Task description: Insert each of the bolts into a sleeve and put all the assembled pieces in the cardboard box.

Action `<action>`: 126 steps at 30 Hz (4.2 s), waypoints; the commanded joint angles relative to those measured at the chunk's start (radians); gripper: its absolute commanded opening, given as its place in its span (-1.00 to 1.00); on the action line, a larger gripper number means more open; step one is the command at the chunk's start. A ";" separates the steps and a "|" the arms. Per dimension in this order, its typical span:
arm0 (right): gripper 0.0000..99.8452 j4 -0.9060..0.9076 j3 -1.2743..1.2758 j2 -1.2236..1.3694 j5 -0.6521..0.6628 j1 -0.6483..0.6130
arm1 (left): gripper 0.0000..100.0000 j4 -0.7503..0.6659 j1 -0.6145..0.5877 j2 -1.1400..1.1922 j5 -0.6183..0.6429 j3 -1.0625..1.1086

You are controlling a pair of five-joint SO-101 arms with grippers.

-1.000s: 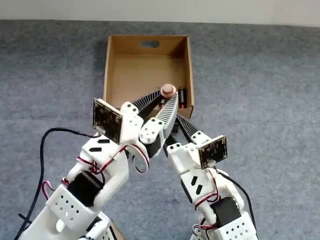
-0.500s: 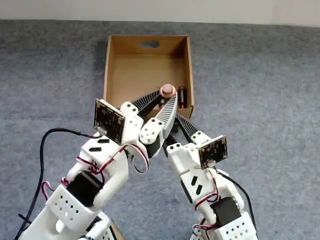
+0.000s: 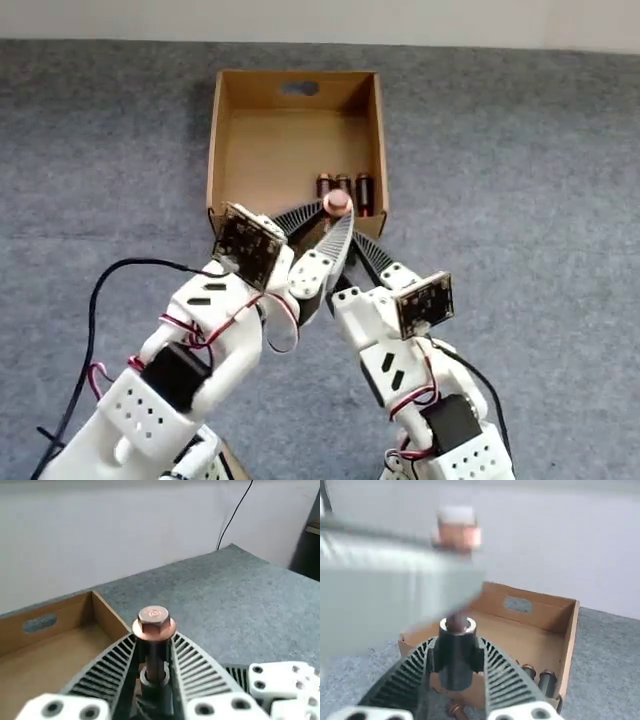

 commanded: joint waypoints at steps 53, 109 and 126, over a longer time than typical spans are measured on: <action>-0.99 0.153 -0.073 -0.007 0.009 -0.007 | -0.98 0.371 -0.908 -0.638 -0.012 0.604; -0.98 0.484 -1.956 2.293 -0.137 0.056 | -0.98 0.468 -0.771 -0.631 -0.219 0.611; -0.98 0.530 -1.940 2.365 -0.138 0.047 | -0.98 0.471 -0.771 -0.631 -0.219 0.611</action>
